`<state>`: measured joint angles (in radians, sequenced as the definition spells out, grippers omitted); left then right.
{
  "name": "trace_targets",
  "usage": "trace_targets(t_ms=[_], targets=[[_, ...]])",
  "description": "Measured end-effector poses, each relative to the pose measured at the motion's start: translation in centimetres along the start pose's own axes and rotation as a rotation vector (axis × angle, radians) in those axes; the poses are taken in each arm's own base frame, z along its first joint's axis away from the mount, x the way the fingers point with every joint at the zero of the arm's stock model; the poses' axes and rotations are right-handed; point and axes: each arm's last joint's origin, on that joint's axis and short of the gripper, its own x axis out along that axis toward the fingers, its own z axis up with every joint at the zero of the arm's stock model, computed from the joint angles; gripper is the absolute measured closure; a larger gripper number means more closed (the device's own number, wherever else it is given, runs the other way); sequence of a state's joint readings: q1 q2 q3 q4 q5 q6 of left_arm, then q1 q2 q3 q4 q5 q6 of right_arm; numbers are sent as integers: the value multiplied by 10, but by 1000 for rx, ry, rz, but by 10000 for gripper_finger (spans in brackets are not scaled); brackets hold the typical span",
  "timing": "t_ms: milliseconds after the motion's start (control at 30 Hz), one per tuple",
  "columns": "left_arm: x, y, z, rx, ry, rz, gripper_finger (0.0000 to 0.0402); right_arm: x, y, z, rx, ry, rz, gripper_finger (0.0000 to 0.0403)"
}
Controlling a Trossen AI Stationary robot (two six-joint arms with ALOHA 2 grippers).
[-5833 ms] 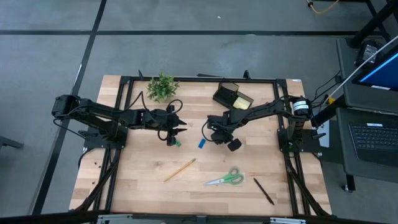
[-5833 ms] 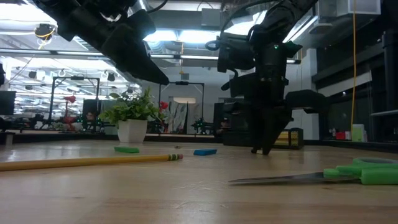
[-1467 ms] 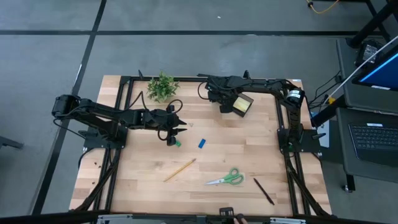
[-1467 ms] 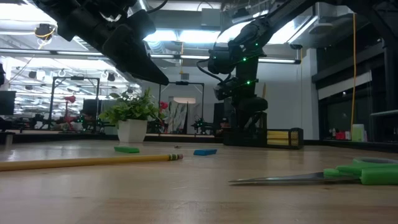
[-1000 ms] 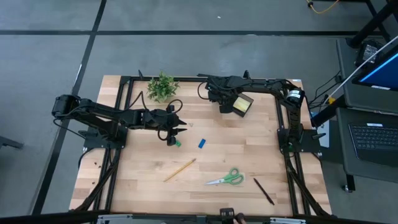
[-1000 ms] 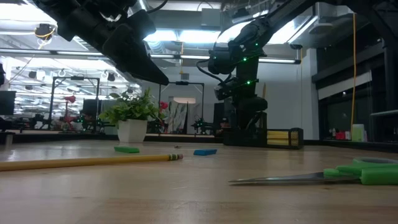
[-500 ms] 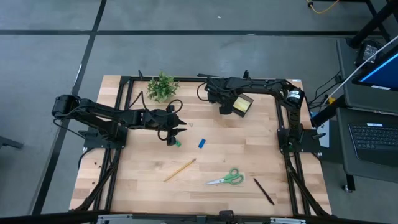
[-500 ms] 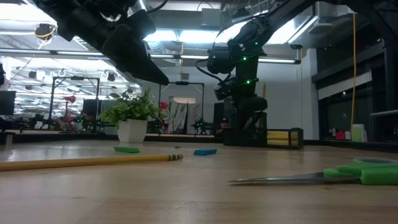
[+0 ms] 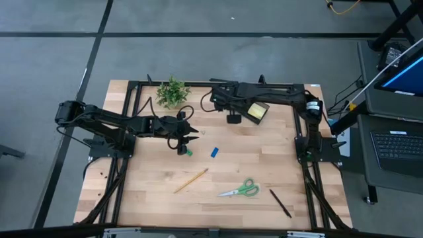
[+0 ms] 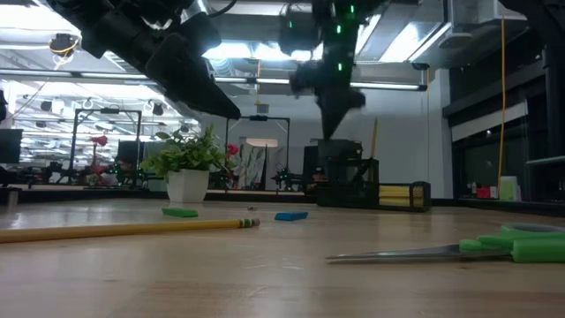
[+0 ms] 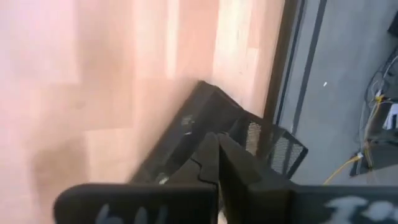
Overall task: Pick and place office supplies into organizer
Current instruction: Put the green eraser into the black desk organizer
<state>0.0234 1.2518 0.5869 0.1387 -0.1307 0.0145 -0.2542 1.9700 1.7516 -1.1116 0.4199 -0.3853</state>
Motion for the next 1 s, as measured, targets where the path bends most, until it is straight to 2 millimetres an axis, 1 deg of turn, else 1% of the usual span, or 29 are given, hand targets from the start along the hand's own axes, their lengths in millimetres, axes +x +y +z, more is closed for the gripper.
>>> trace_targets(t_ms=[167, 300, 400, 500, 633, 733, 900, 1000], targets=[[-5, -9, 0, 64, 6, -50, 288, -34, 22, 2, 50, 11, 35, 399], [-19, -16, -2, 114, 50, -88, 288, -60, 46, -2, 95, -51, 107, 399], [-34, -19, -5, 139, 100, -112, 288, -71, 68, -8, 108, -117, 138, 400], [-47, -20, -8, 152, 136, -128, 288, -79, 87, -11, 133, -239, 143, 398], [-55, -19, -11, 70, 169, -125, 287, -81, 108, -15, 181, -410, 155, 394], [-56, -19, -17, 70, 231, -121, 287, -76, 119, -21, 234, -527, 167, 395], [-50, -19, -27, 115, 341, -112, 287, -58, 131, -37, 366, -703, 192, 399], [-42, -21, -32, 158, 380, -115, 287, -46, 137, -47, 454, -788, 218, 391]])
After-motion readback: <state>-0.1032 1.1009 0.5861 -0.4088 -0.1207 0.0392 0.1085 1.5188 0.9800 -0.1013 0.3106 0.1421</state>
